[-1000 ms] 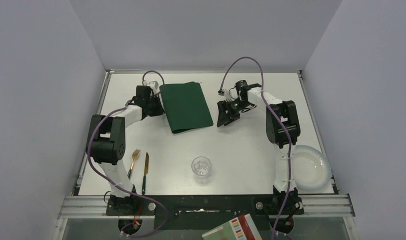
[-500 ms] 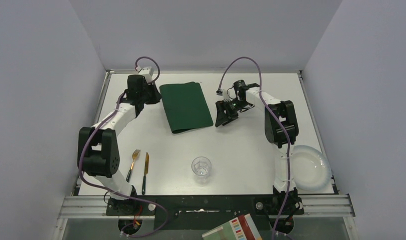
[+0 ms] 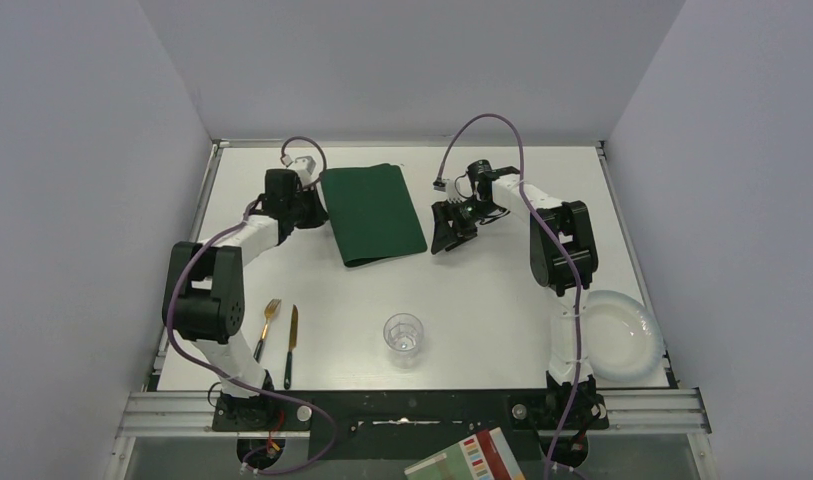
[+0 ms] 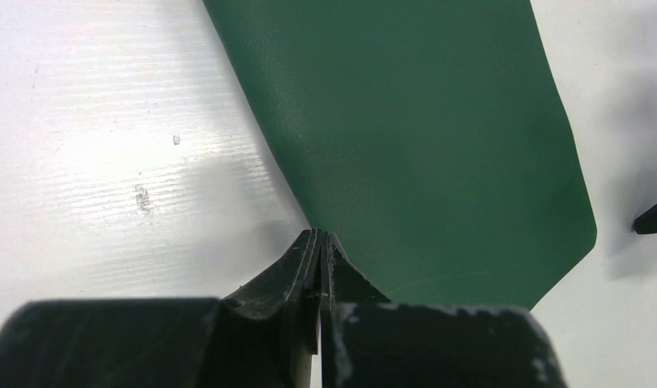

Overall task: Set the dinner table for one person
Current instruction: Flatten out the napkin at the center of the board.

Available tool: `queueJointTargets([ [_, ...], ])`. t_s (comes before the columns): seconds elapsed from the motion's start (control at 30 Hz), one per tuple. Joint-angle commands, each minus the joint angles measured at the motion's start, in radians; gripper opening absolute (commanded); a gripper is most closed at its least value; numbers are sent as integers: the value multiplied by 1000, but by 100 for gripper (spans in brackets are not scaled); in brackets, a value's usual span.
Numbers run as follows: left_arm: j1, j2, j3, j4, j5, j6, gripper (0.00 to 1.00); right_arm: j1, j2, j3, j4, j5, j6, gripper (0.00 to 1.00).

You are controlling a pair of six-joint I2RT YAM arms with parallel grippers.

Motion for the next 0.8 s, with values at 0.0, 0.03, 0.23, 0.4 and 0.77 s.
queueJointTargets([
  [0.0,-18,-8,50,58,29,19,0,21,60,-33,41,100,-17,60],
  [0.03,-22,-7,53,58,26,23,0,22,61,-34,41,100,-16,60],
  [0.23,-35,17,48,39,22,33,0,21,63,-39,47,100,-16,60],
  [0.4,-37,38,-9,21,20,44,0,20,63,-38,51,100,-15,60],
  [0.77,-47,29,-91,21,5,69,0,21,69,-20,76,115,15,62],
])
